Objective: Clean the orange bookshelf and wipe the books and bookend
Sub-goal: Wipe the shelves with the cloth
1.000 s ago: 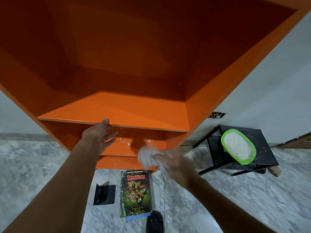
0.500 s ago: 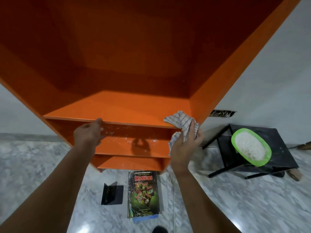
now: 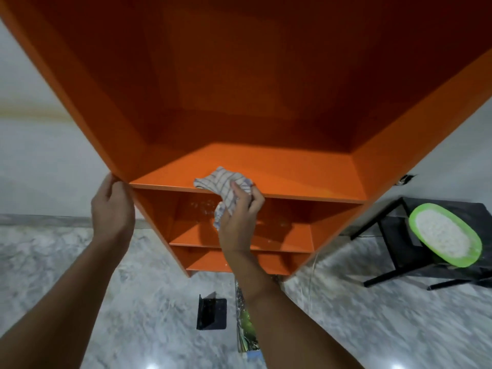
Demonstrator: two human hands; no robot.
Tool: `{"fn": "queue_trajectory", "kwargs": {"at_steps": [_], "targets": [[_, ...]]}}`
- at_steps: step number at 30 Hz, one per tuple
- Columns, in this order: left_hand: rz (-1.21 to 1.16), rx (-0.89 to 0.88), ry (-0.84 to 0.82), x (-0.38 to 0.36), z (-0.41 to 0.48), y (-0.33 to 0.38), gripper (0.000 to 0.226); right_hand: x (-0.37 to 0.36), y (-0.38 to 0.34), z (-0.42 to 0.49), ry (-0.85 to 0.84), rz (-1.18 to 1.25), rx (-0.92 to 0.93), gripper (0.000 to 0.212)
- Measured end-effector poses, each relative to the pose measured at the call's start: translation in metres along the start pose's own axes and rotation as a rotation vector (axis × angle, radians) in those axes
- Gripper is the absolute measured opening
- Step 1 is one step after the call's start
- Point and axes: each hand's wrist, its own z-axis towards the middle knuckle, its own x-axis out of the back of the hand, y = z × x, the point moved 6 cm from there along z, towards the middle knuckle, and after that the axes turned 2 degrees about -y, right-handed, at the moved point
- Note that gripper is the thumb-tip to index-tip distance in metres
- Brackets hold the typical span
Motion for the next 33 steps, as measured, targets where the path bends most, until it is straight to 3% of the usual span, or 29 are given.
{"fn": "queue_trajectory", "kwargs": {"at_steps": [3,8,12,15,17,19,21,25,30,33], "targets": [[-0.076,0.061,-0.060,0.010,0.014,-0.009,0.033,-0.047,-0.024,-0.008,-0.061,-0.042,0.079,0.059],[-0.132,0.135,-0.199,0.028,0.034,-0.024,0.054,-0.117,-0.069,-0.020,-0.144,-0.097,0.237,0.036],[-0.107,0.140,-0.266,0.040,0.048,-0.031,0.059,-0.133,-0.081,-0.026,-0.207,-0.210,0.361,0.029],[-0.131,0.130,-0.227,0.044,0.053,-0.031,0.055,-0.124,-0.064,-0.046,-0.551,-0.232,0.492,0.033],[-0.141,0.144,-0.219,0.038,0.051,-0.034,0.052,-0.109,-0.042,-0.060,-0.795,-0.215,0.404,0.044],[-0.096,0.127,-0.210,0.030,0.048,-0.044,0.045,-0.090,-0.018,-0.065,-0.870,-0.162,0.199,0.046],[-0.041,0.084,-0.194,0.023,0.042,-0.061,0.036,-0.074,0.007,-0.062,-0.830,-0.025,-0.033,0.045],[0.052,0.083,-0.159,0.004,0.030,-0.105,0.043,-0.049,0.059,-0.046,-0.690,0.188,-0.410,0.039],[0.113,-0.016,-0.084,-0.024,0.038,-0.158,0.038,-0.055,0.126,-0.009,-0.600,0.309,-0.527,0.020],[0.148,-0.144,-0.027,-0.034,0.046,-0.176,0.031,-0.083,0.160,0.022,-0.590,0.260,-0.582,0.026]]}}
